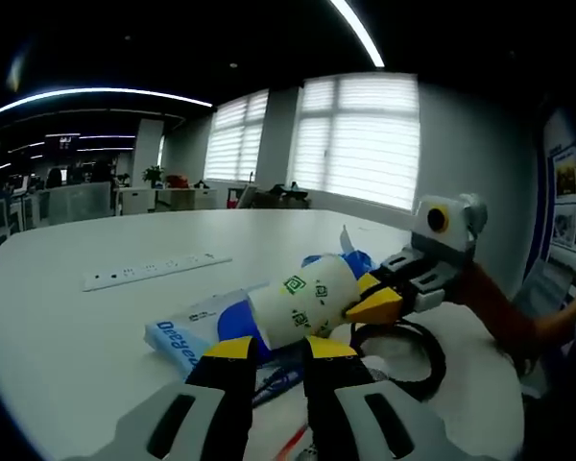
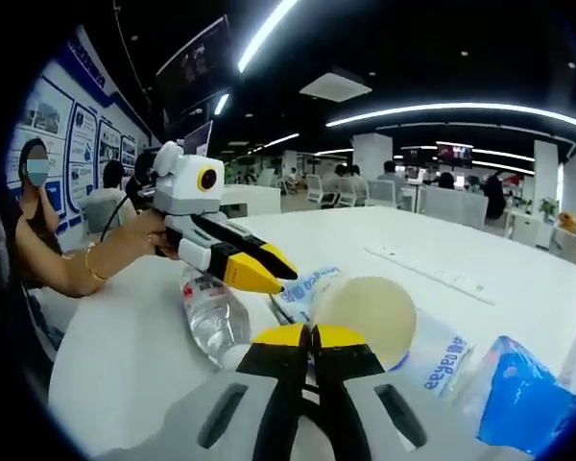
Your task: Arrange the tabletop items into an orderly group along one side of the table until the central work area is clear of visible clutter.
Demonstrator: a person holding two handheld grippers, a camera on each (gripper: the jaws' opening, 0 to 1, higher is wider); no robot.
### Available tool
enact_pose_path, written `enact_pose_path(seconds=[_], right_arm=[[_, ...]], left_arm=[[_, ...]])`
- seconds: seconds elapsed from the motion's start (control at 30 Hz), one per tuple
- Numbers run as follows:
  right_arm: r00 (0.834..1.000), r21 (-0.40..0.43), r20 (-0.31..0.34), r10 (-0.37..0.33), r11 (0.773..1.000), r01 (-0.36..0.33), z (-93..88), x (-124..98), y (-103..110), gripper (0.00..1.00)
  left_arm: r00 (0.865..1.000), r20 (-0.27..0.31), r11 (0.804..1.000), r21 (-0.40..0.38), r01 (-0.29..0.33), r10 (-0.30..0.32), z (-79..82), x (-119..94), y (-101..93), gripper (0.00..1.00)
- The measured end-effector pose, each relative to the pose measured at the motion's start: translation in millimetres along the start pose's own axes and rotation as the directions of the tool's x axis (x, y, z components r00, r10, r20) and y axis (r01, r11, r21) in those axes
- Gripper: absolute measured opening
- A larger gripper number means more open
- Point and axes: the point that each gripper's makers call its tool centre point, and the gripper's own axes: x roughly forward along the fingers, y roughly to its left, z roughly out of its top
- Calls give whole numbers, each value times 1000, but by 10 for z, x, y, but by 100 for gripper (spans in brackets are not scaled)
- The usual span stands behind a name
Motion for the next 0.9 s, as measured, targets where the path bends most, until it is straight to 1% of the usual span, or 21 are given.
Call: enact_pose_path(seconds=[0.13,0.27,0.33,0.47,0.57,0.63,0.77,0.9], right_arm=[[1000,5,14,-10,1000,10,44,-22,-31,1],[1000,10,15,-18,1000,18,53,-39,-50,0],[1000,0,17,-26,1000,26,72,-52,-53,0],[999,-12,26,-25,1000,26,166,-91,-10,0],[999,-11,42,-26,1000,26,250,-95,-4,0],[999,-11,41,-32,999,32,263,-93,-22,0],[992,-44,76,-96,994,100,386,-142,-135,0],[988,-23,112,-107,994,110,538,-167,-173,0]], left_arm=[[1000,6,1000,17,-14,14,35,-36,34,17],[1000,16,1000,13,-19,18,66,-64,59,17],[1000,18,1000,18,-20,20,76,-70,63,17],[999,40,996,91,-25,22,172,-119,80,17],[997,67,992,120,-41,33,258,-172,90,18],[996,74,992,120,-48,39,285,-189,99,19],[993,113,989,135,-54,39,334,-322,30,21],[991,118,987,138,-83,66,294,-464,-5,23]])
